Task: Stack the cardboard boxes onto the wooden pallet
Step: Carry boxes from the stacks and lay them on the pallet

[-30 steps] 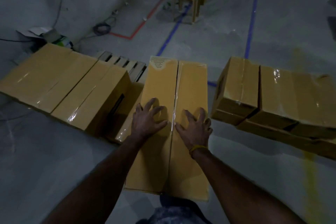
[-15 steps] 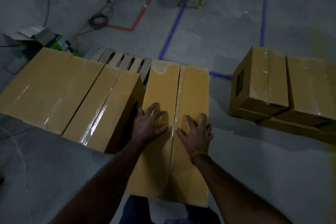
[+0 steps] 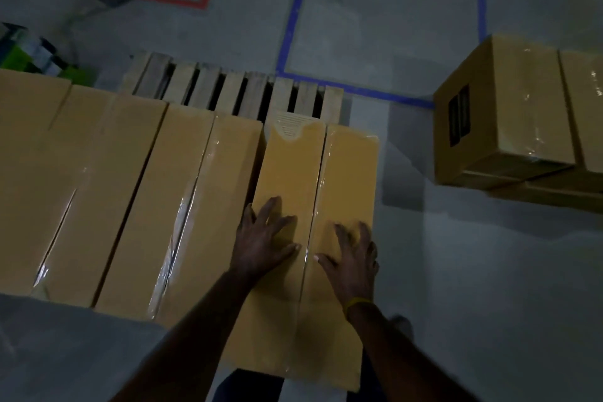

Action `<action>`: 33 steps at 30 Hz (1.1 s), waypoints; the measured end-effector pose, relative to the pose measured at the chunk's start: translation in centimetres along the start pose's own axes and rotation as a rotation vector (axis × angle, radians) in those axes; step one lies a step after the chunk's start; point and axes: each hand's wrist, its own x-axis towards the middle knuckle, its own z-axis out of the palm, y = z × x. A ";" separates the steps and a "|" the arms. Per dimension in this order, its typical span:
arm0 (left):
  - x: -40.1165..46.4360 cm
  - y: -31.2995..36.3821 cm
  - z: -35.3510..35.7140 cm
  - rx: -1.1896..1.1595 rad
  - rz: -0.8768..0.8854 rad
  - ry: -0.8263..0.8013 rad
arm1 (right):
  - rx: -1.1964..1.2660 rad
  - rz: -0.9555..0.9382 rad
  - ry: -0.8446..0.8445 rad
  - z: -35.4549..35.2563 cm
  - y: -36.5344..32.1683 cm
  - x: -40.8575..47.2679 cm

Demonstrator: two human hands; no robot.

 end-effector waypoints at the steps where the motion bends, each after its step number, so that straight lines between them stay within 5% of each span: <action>1: 0.7 -1.0 0.6 0.004 0.002 -0.006 | 0.006 0.002 -0.008 1.2 -0.1 0.6; 13: 2.9 -5.7 6.6 0.179 -0.061 -0.057 | -0.061 -0.009 -0.202 8.4 0.2 4.9; 19: 1.7 -2.6 4.3 0.378 -0.164 -0.097 | -0.113 -0.063 -0.350 4.0 -0.4 4.3; 33: -6.9 15.7 3.0 0.155 -0.088 0.003 | -0.189 -0.259 -0.122 -11.4 7.0 -4.8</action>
